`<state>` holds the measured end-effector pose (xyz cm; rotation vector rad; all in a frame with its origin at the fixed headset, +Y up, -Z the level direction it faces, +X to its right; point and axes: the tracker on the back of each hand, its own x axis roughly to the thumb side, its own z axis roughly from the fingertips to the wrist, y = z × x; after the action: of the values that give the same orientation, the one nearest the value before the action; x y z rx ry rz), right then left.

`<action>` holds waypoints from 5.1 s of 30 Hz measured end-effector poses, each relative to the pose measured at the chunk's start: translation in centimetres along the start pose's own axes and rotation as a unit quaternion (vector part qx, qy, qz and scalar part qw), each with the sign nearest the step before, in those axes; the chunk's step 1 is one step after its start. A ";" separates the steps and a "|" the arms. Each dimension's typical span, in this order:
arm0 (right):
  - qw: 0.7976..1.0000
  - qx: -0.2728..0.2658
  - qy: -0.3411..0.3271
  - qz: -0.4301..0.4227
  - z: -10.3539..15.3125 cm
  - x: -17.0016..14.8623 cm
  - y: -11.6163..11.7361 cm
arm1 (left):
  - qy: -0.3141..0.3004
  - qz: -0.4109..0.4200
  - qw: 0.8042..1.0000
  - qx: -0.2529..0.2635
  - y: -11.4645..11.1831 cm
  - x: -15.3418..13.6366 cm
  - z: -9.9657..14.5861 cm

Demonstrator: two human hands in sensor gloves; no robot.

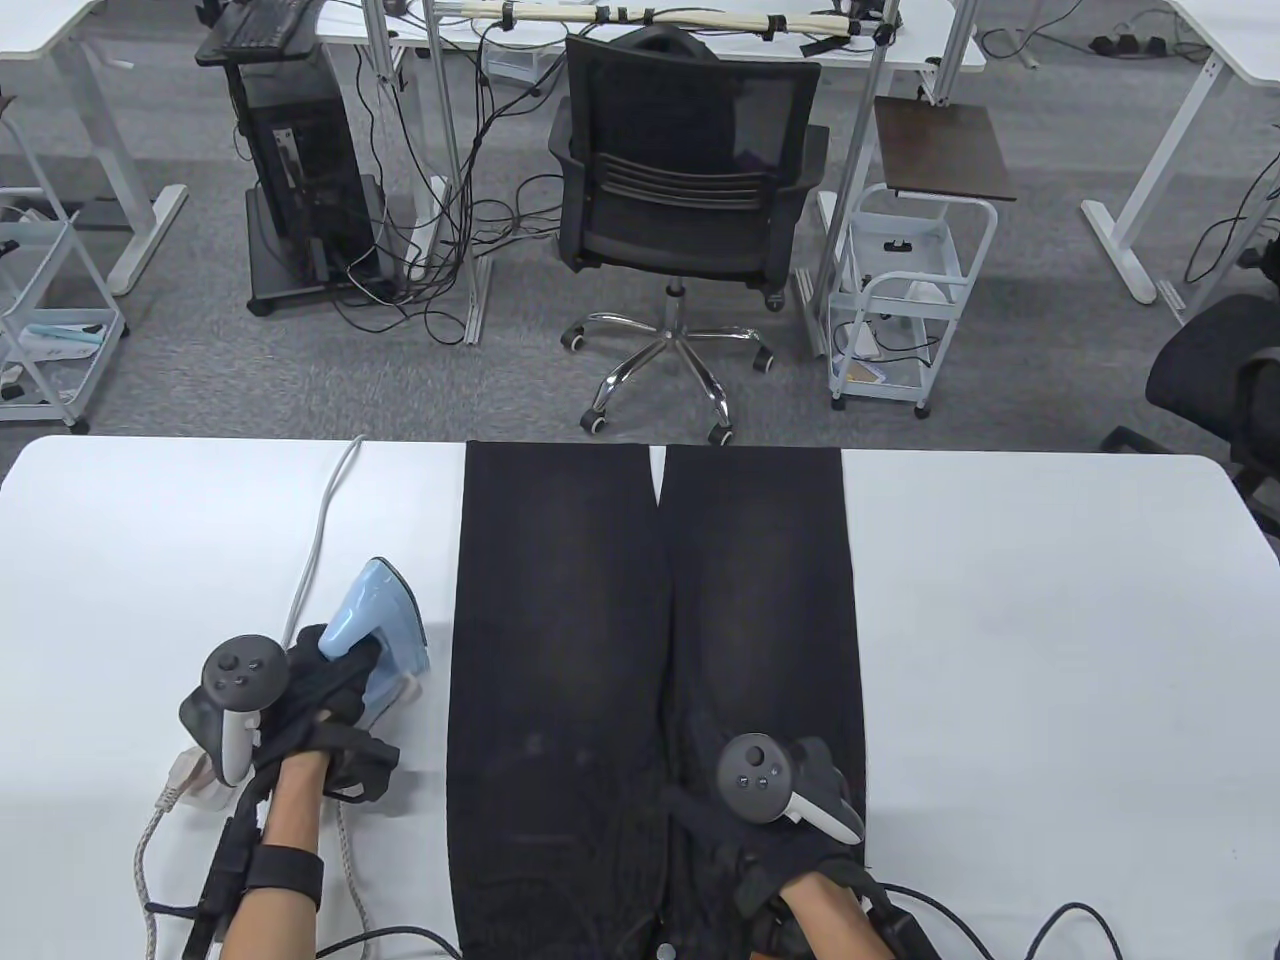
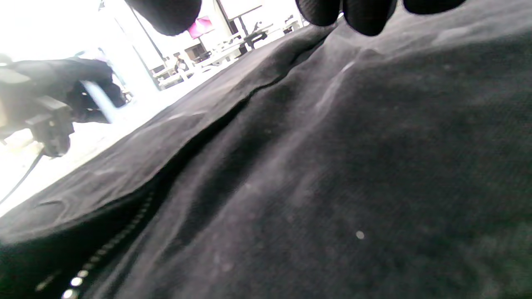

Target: Iron trousers with electric iron on table

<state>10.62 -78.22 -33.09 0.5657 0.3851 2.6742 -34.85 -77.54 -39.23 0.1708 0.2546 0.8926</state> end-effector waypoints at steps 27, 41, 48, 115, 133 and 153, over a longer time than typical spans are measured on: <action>0.984 0.146 0.052 0.084 -2.3 2.5 5.3 | -0.142 -0.434 0.841 -0.289 -14.6 15.1 10.8; 0.973 0.171 0.061 0.143 -2.4 3.1 5.6 | -0.077 -0.430 0.865 -0.246 -17.7 16.9 -2.2; 0.973 0.175 0.061 0.140 -2.5 3.1 5.6 | -0.027 -0.429 0.877 -0.213 -18.3 16.9 -9.2; 0.970 0.185 0.073 0.142 -2.7 3.0 5.4 | 0.000 -0.411 0.875 -0.257 -18.2 16.5 -6.0; 0.972 0.173 0.075 0.141 -2.6 2.9 5.4 | -0.084 -0.454 0.842 -0.279 -15.2 15.4 11.5; 0.970 0.186 0.071 0.139 -2.7 3.0 5.6 | -0.022 -0.459 0.862 -0.213 -18.0 16.4 -2.5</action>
<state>5.17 -82.43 -32.60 0.5716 0.9262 2.9381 -12.28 -75.62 -48.61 -0.3333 0.0652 -0.0272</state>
